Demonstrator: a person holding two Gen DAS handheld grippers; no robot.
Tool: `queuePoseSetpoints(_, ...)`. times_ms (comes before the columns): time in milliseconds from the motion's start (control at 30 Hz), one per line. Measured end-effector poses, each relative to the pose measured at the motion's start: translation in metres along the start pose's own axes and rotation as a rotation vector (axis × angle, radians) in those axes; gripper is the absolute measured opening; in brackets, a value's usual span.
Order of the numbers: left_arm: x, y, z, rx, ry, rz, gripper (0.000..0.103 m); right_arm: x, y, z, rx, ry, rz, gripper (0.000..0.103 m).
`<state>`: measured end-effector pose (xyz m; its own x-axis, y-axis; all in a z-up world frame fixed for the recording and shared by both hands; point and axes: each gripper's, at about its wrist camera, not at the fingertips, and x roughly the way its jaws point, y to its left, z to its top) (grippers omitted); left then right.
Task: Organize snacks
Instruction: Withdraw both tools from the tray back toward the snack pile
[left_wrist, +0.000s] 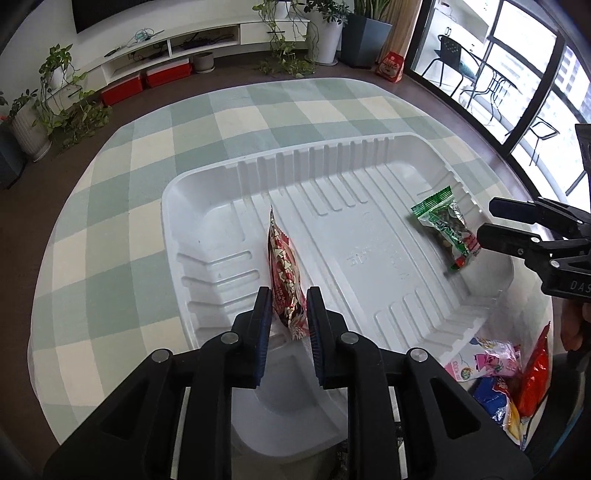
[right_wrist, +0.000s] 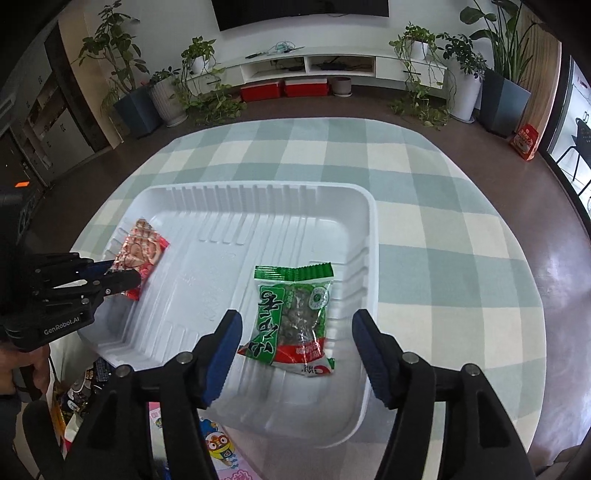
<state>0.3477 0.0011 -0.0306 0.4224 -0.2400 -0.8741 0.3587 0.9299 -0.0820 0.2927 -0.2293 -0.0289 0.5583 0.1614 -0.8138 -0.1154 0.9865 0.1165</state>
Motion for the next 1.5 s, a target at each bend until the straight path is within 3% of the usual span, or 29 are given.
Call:
queuePoseSetpoints(167, -0.032, -0.007, -0.004, 0.016, -0.052, -0.003, 0.021, -0.044, 0.004, -0.006, 0.001, -0.098, 0.037, 0.072)
queuePoseSetpoints(233, -0.052, -0.006, -0.007, 0.006, -0.089, -0.008, 0.039, -0.067, 0.004, -0.011, 0.009, -0.147, 0.064, 0.078)
queuePoseSetpoints(267, -0.063, -0.005, -0.009, -0.001, -0.112, -0.015, 0.061, -0.080, 0.004, -0.014, 0.016, -0.173, 0.074, 0.082)
queuePoseSetpoints(300, -0.075, -0.004, -0.011, -0.008, -0.141, -0.026, 0.073, -0.093, 0.003, -0.018, 0.023, -0.204, 0.084, 0.086)
queuePoseSetpoints(433, -0.123, 0.003, -0.031, -0.054, -0.230, -0.090, 0.076, -0.145, 0.000, -0.038, 0.058, -0.336, 0.137, 0.100)
queuePoseSetpoints(600, -0.167, 0.002, -0.084, -0.076, -0.327, -0.154, 0.103, -0.195, -0.006, -0.082, 0.121, -0.482, 0.260, 0.103)
queuePoseSetpoints(700, -0.186, -0.001, -0.128, -0.102, -0.411, -0.167, 0.103, -0.208, -0.013, -0.119, 0.188, -0.560, 0.336, 0.103)
queuePoseSetpoints(800, -0.207, -0.005, -0.176, -0.159, -0.543, -0.145, 0.103, -0.205, -0.018, -0.156, 0.285, -0.566, 0.431, 0.103)
queuePoseSetpoints(833, -0.209, -0.005, -0.189, -0.178, -0.536, -0.139, 0.103, -0.202, -0.019, -0.169, 0.319, -0.558, 0.450, 0.103)
queuePoseSetpoints(933, -0.199, -0.001, -0.222, -0.273, -0.375, -0.101, 0.103, -0.185, -0.017, -0.199, 0.365, -0.454, 0.539, 0.103)
queuePoseSetpoints(967, -0.199, 0.005, -0.237, -0.332, -0.386, -0.132, 0.103, -0.178, -0.017, -0.207, 0.383, -0.407, 0.554, 0.103)
queuePoseSetpoints(1033, -0.198, 0.017, -0.266, -0.458, -0.404, -0.180, 0.103, -0.165, -0.019, -0.219, 0.444, -0.323, 0.552, 0.103)
queuePoseSetpoints(1167, -0.181, 0.019, -0.290, -0.535, -0.272, -0.098, 0.103, -0.151, -0.018, -0.234, 0.470, -0.256, 0.461, 0.098)
queuePoseSetpoints(1300, -0.178, 0.008, -0.292, -0.511, -0.260, -0.053, 0.103, -0.147, 0.002, -0.231, 0.364, -0.200, 0.306, 0.097)
queuePoseSetpoints(1433, -0.169, -0.007, -0.266, -0.442, -0.242, -0.049, 0.101, -0.145, 0.013, -0.232, 0.308, -0.208, 0.288, 0.097)
queuePoseSetpoints(1467, -0.164, -0.009, -0.260, -0.430, -0.231, -0.041, 0.096, -0.146, 0.015, -0.232, 0.298, -0.217, 0.277, 0.097)
queuePoseSetpoints(1500, -0.161, -0.011, -0.258, -0.426, -0.220, -0.032, 0.085, -0.147, 0.017, -0.232, 0.289, -0.225, 0.271, 0.097)
